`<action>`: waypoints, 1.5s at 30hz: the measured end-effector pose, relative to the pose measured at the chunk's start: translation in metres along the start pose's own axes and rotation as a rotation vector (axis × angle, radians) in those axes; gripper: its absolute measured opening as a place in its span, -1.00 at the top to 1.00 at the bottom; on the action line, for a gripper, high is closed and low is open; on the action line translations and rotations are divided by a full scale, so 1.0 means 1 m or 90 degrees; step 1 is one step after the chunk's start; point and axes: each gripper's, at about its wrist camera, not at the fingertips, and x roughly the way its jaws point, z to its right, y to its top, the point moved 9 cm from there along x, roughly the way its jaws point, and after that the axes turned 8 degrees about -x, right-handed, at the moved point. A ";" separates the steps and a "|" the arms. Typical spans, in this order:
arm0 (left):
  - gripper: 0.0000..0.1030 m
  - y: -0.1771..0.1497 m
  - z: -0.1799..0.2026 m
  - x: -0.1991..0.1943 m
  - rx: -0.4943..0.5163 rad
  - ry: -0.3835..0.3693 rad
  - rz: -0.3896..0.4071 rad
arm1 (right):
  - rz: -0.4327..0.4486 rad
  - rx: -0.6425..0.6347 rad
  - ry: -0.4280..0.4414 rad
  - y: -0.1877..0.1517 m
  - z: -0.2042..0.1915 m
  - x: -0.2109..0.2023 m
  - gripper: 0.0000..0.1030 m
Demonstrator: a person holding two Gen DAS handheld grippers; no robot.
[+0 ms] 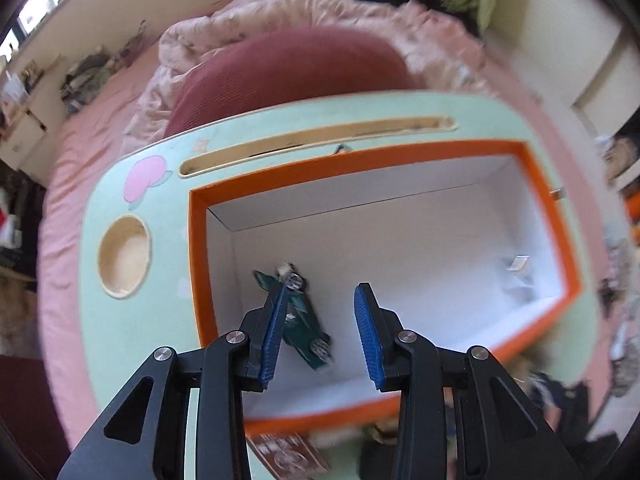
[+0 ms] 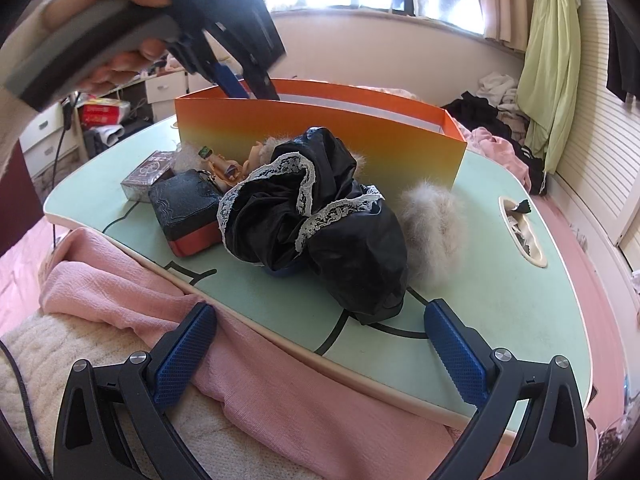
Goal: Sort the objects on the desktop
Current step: 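Reach into the orange box and grasp the green toy car with the left tool, then carry the green toy car out and set it in front of the figurine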
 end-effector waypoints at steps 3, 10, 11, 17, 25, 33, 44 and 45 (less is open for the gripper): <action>0.29 -0.002 -0.002 0.016 0.042 0.095 0.000 | 0.000 0.001 -0.001 0.000 0.000 0.000 -1.00; 0.32 0.002 0.010 0.028 0.083 0.123 0.019 | 0.002 -0.001 -0.001 0.002 0.002 -0.001 -1.00; 0.33 0.002 0.011 0.027 0.090 0.118 0.026 | 0.002 -0.001 -0.001 0.002 0.002 -0.002 -1.00; 0.52 -0.002 0.025 0.024 0.126 0.073 0.065 | 0.002 0.000 -0.001 0.001 0.002 -0.001 -1.00; 0.32 -0.001 0.039 0.032 0.131 -0.010 0.020 | 0.002 0.000 -0.003 0.003 0.001 -0.001 -1.00; 0.49 0.000 0.041 0.035 0.084 -0.066 0.015 | 0.003 0.000 -0.003 0.002 0.001 -0.001 -1.00; 0.55 -0.020 0.026 -0.072 0.012 -0.279 0.180 | 0.004 0.001 -0.003 0.003 0.002 -0.001 -1.00; 0.55 -0.025 0.024 -0.080 0.013 -0.295 0.185 | 0.004 0.001 -0.003 0.003 0.002 -0.001 -1.00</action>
